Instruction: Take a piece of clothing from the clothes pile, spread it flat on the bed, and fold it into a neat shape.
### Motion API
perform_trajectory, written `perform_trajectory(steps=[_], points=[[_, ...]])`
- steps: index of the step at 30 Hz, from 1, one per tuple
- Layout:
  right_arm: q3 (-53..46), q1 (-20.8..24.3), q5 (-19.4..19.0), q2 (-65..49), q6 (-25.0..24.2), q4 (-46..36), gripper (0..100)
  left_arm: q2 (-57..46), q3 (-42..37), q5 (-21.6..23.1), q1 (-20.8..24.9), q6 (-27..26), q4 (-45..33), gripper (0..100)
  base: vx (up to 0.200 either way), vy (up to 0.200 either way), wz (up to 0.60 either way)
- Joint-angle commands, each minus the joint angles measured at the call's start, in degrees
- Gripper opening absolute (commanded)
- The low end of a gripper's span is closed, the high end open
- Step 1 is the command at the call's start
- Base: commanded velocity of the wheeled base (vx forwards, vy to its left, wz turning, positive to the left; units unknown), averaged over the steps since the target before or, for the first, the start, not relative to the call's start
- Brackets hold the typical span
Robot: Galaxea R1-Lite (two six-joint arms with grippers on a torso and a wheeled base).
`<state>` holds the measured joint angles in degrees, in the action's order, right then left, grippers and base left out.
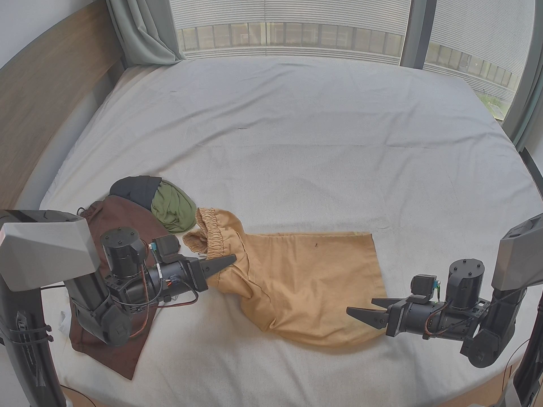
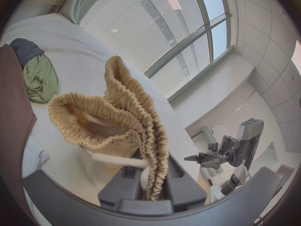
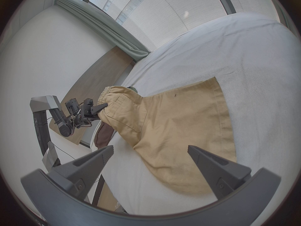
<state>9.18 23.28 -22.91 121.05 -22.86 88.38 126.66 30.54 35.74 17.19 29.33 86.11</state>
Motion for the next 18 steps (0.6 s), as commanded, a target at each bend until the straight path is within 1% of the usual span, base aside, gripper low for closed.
perform_trajectory(steps=[1, 8, 11, 18], points=[[0.0, 0.0, 0.0, 0.0, 0.0, 0.0, 100, 0.3, 1.3, 0.0, 0.7, 0.0, -0.6, 0, 0.000, 0.000, 0.00], [0.0, 0.0, 0.0, 0.0, 0.0, 0.0, 100, 0.3, 2.6, 0.0, 1.9, 0.0, -1.7, 0, 0.000, 0.000, 0.00], [0.4, -0.1, 0.0, 0.0, 0.0, 0.0, 100, 0.3, 2.9, 0.0, 3.3, 0.0, -1.9, 0, 0.000, 0.000, 0.00], [0.5, -0.1, 0.0, -0.2, 0.0, 0.0, 100, 0.3, 4.5, 0.2, 4.7, 0.1, -2.2, 0, 0.000, 0.000, 0.00]])
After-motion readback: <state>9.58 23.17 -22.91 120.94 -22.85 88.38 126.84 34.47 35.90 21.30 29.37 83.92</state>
